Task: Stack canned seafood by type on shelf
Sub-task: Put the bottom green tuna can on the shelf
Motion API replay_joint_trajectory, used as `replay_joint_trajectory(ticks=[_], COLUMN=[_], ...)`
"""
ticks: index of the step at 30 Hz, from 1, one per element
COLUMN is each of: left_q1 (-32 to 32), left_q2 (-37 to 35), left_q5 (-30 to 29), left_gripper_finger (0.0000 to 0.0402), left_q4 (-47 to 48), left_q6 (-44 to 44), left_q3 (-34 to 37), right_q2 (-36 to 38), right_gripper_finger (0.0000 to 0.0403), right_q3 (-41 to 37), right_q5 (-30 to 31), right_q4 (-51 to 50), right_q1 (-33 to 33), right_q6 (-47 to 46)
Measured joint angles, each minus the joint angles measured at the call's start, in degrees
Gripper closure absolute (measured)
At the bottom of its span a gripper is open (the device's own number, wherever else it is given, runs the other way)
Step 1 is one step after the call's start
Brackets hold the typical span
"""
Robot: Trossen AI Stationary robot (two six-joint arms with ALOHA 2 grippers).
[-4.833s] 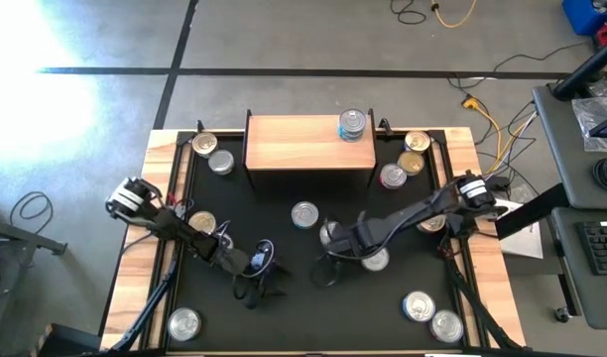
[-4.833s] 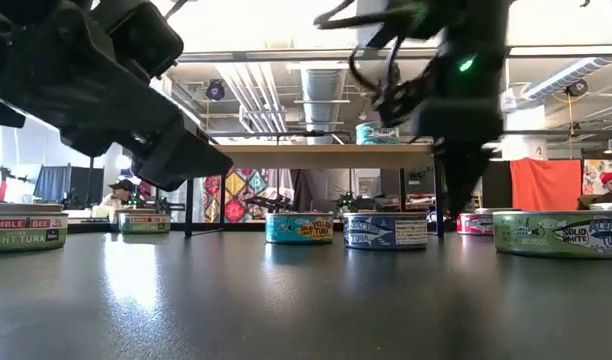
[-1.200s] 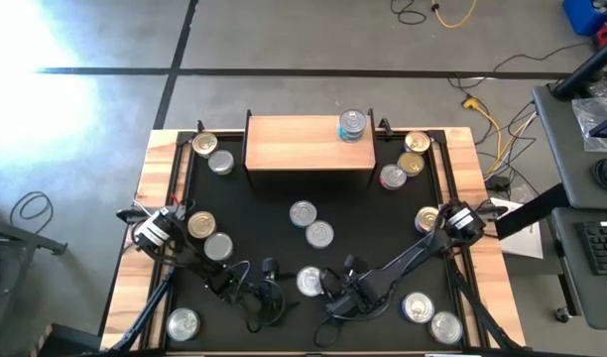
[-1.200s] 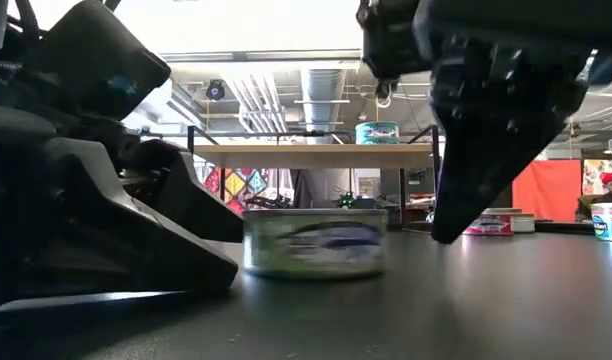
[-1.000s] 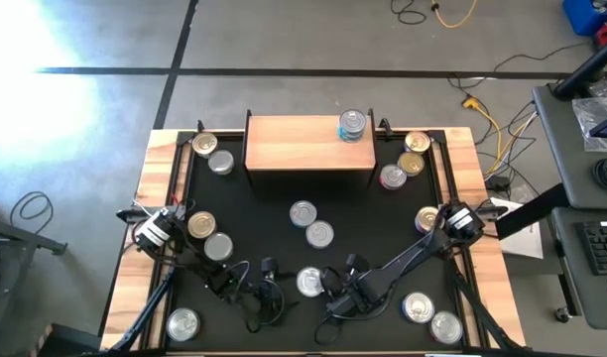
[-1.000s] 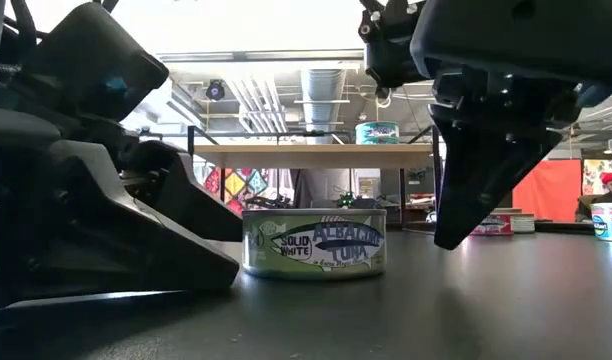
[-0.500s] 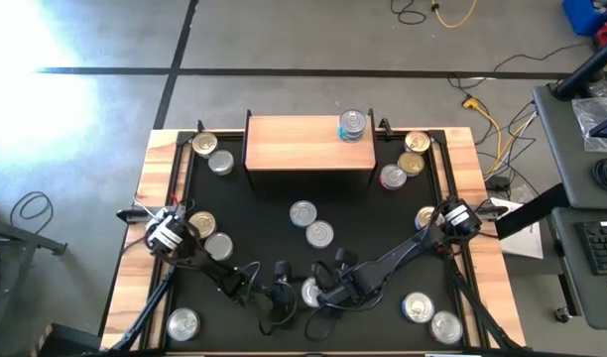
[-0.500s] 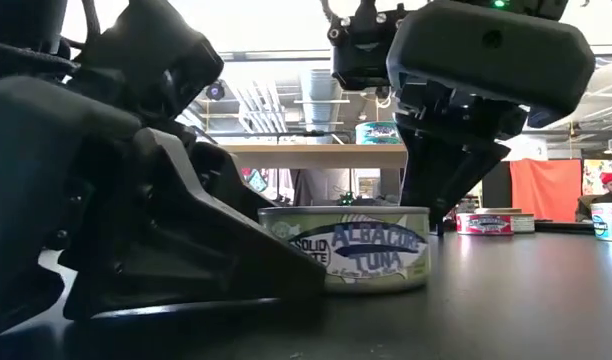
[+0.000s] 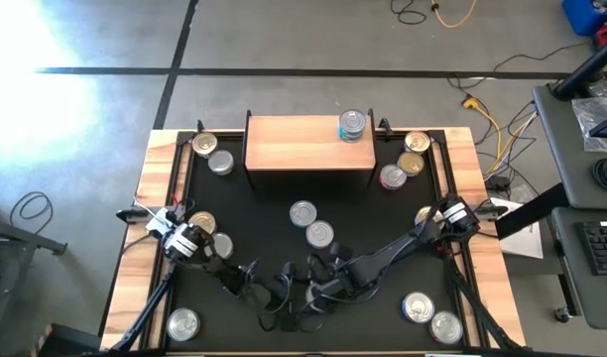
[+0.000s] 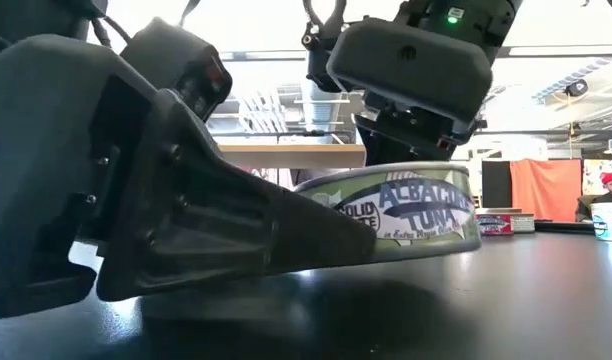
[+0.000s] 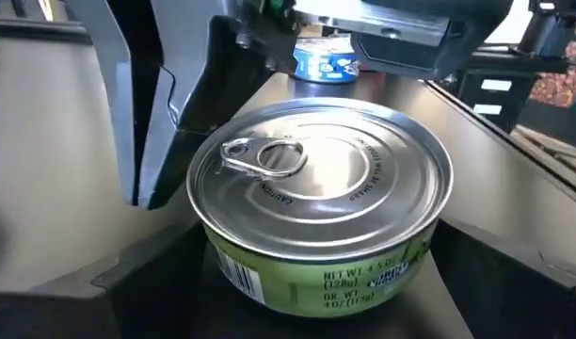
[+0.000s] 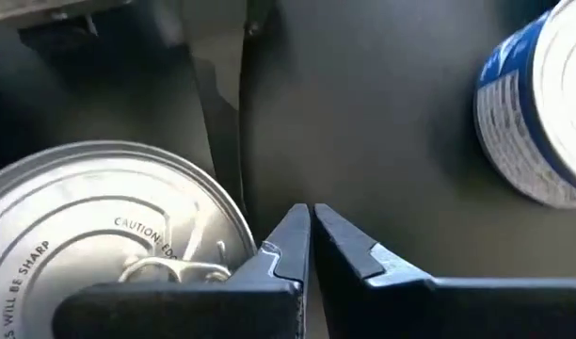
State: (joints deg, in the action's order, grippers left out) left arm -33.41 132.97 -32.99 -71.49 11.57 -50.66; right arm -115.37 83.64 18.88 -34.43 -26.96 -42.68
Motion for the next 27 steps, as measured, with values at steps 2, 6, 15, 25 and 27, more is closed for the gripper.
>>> replay_joint_trajectory(ticks=[2, 6, 15, 25, 27], left_q1=[0.07, 0.22, 0.48, 1.64, 2.0], left_q2=[-0.04, -0.17, -0.52, -0.58, -0.69], left_q5=[-0.03, -0.59, -0.36, 4.73, 4.58], left_gripper_finger=[0.002, 0.0011, 0.0006, 0.0006, 0.0005], left_q4=[0.01, 0.67, 3.41, 8.04, 10.88], left_q6=[-0.37, -0.33, -0.37, -5.08, -5.3], left_q3=[-0.05, 0.03, 0.01, -2.91, -4.38], right_q2=[0.0, 0.12, 2.31, 2.05, 1.61], right_gripper_finger=[0.039, 0.039, 0.039, 0.039, 0.039], right_q3=[0.0, 0.11, 0.43, -0.8, -1.29], right_q5=[-0.39, -0.93, -5.36, -5.29, -4.64], right_q4=[-0.95, -4.4, -24.01, -12.73, -8.32], right_q1=[0.0, -0.07, -3.97, -7.41, -6.94], right_q6=[-0.93, -1.14, -13.49, -14.55, -12.03])
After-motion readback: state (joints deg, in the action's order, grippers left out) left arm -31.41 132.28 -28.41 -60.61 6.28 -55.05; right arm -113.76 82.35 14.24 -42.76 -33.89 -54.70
